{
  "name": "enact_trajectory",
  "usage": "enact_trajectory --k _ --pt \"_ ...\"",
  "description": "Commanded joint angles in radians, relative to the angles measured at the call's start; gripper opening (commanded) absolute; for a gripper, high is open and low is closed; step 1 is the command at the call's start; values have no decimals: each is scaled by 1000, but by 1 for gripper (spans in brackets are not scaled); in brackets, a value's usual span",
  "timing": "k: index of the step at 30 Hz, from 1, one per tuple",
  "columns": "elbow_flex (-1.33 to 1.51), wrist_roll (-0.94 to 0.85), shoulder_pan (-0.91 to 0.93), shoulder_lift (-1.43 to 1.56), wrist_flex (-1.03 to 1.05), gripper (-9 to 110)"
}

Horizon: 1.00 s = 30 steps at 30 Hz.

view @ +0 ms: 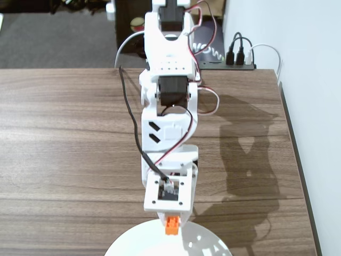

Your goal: Grasp a lego block and put it on the plate.

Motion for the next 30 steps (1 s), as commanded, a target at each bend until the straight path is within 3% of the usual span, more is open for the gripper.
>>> enact_trajectory --k 1,30 --pt "-72 -12 -9 -25 11 7" --pt "-164 -31 -20 -144 72 8"
